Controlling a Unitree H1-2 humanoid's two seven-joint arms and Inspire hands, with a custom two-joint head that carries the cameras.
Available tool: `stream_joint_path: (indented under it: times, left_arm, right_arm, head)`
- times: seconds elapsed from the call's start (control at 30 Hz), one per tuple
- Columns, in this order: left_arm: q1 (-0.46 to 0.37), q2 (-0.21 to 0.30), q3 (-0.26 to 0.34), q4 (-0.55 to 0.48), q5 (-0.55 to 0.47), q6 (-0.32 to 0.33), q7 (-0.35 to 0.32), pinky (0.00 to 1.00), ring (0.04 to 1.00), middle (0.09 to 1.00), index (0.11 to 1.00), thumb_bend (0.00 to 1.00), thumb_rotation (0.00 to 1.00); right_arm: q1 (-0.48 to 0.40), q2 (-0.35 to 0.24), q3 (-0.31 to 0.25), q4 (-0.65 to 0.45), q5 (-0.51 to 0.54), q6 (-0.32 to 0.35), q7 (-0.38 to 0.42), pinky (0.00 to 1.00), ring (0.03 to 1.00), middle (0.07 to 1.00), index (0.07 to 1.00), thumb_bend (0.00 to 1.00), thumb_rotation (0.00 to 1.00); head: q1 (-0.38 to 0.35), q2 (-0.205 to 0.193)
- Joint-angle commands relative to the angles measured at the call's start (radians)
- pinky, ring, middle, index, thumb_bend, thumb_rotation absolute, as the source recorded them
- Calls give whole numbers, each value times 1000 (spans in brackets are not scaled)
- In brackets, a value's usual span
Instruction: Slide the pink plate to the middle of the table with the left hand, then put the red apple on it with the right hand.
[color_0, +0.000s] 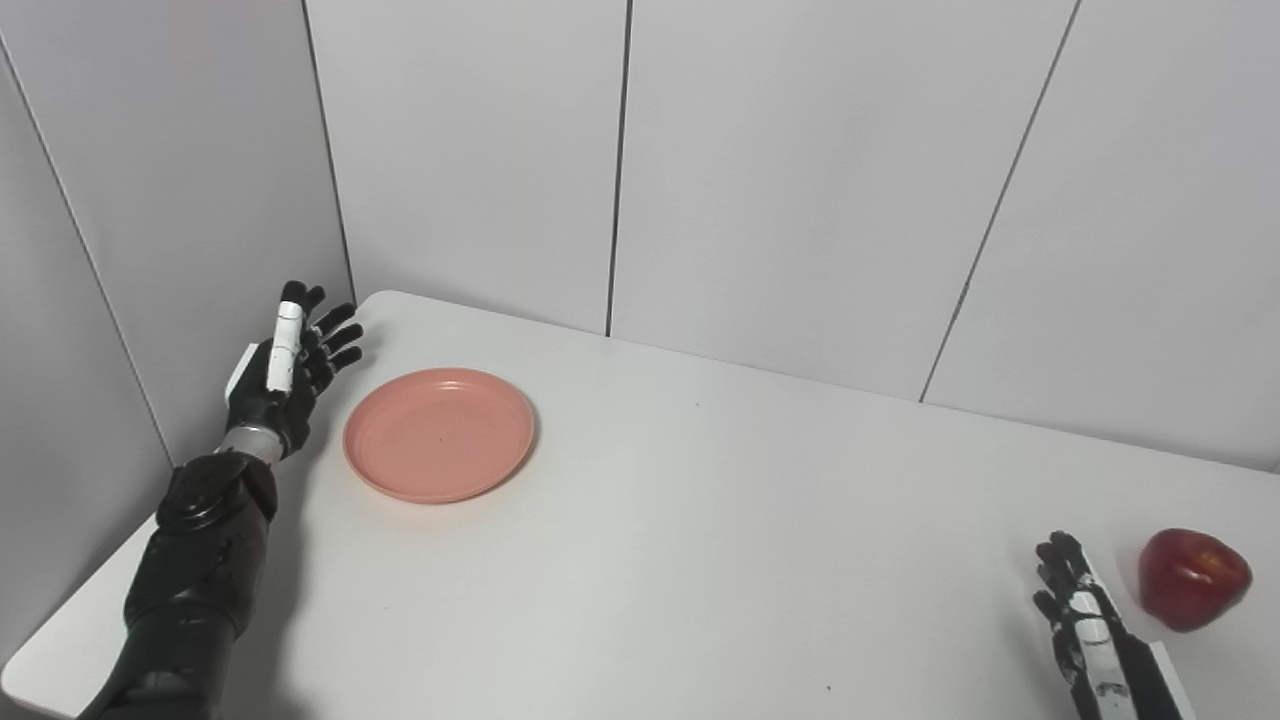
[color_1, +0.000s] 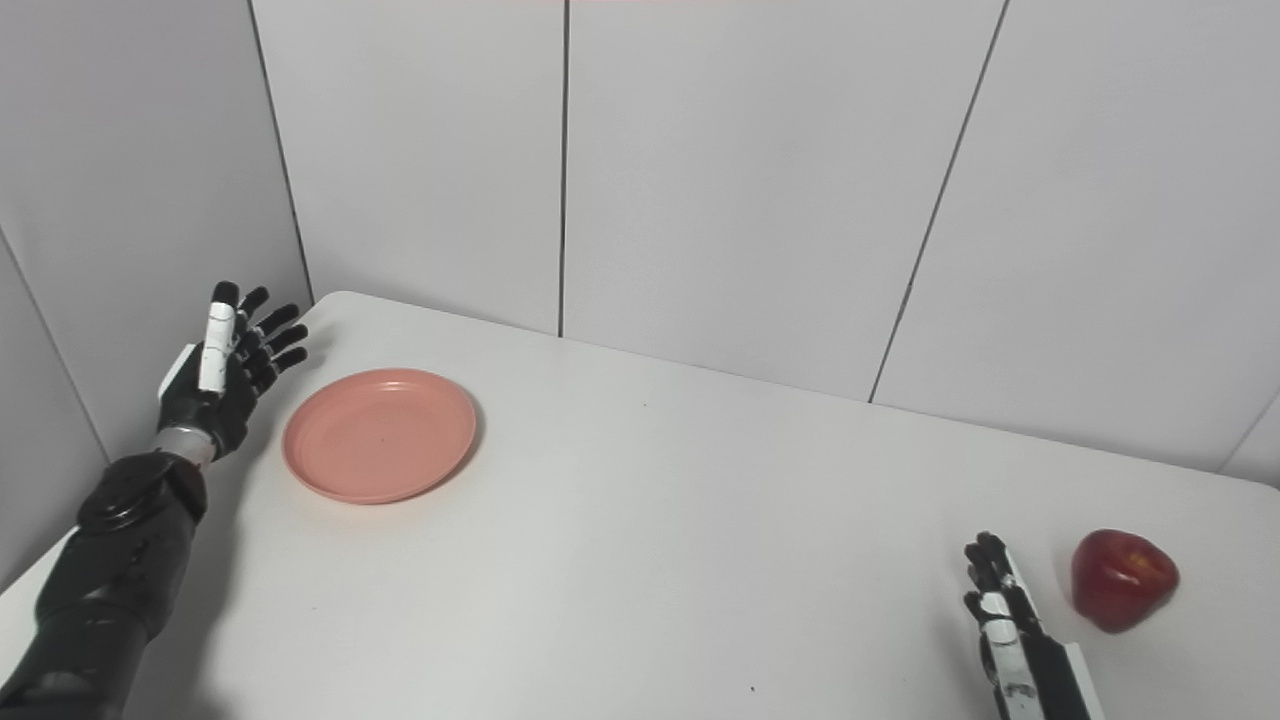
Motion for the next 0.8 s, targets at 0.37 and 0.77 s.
stream_joint_path:
  times: [0.37,0.77]
  left_arm:
    - [-70,33,-7,97,8,-108,2,890,869,850,932,924,883]
    - [-88,30,-26,158,13,-127,21,897,886,863,931,908,899]
  right_arm:
    - [31,14,11,13,19,-5,6,1000,1000,959,955,723,891]
    - [29,16,13,16,24,-15,11,1000,1000,961,956,700,881]
  head:
    - [-7,11]
    - [-12,15]
